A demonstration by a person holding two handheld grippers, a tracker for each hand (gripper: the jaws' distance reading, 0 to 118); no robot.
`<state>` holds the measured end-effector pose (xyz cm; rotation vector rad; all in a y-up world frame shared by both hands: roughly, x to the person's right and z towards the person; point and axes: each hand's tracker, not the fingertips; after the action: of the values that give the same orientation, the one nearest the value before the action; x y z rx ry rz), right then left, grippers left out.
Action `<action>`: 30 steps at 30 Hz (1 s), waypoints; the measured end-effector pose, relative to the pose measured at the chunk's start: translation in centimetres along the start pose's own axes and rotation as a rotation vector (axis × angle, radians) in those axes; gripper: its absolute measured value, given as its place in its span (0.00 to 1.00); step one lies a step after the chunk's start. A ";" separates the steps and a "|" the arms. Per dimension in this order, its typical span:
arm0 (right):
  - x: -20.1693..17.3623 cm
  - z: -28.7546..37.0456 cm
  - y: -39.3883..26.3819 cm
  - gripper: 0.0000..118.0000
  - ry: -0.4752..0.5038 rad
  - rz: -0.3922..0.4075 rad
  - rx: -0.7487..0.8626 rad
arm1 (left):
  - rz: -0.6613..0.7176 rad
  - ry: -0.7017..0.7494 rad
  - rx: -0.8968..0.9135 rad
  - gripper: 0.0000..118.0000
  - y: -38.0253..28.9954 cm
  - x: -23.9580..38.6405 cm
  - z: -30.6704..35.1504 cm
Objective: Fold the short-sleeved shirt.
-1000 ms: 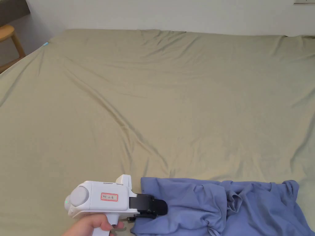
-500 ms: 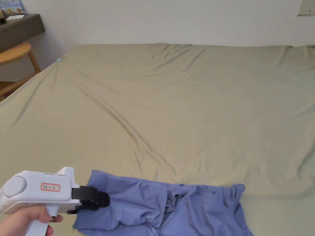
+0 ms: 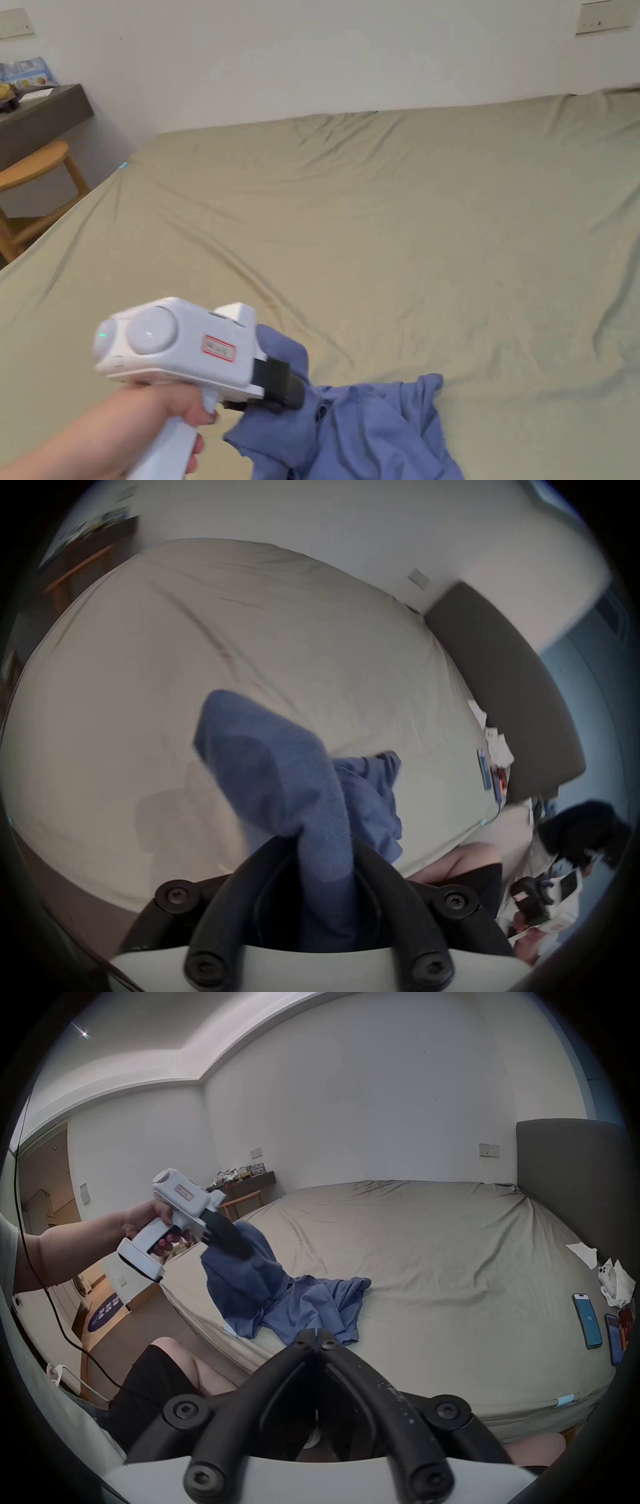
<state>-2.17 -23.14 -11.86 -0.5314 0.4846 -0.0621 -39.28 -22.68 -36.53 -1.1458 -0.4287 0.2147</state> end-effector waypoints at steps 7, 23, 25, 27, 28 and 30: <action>1.7 2.8 -0.8 0.01 -0.080 -0.031 0.016 | 0.004 -0.036 -0.114 0.07 1.3 5.1 -10.3; 4.6 2.4 -2.1 0.01 -0.042 -0.109 -0.010 | 0.059 0.023 0.033 0.03 -2.6 5.9 -10.5; 4.6 2.5 -2.2 0.01 -0.042 -0.102 -0.014 | 0.051 0.015 -0.011 0.03 -2.9 7.5 -13.5; 4.9 2.7 -2.7 0.01 -0.040 -0.111 -0.021 | 0.088 0.024 -0.005 0.01 -2.3 8.1 -16.0; 5.0 2.7 -2.9 0.01 -0.043 -0.116 -0.024 | 0.103 0.030 0.002 0.01 -2.1 8.4 -16.8; 5.1 2.6 -3.2 0.01 -0.052 -0.124 -0.034 | 0.059 0.011 -0.038 0.00 -1.9 9.3 -19.1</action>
<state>3.76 -25.54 -10.46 -0.5945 0.4028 -0.1582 -22.71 -35.87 -39.35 -1.1972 -0.3909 0.2518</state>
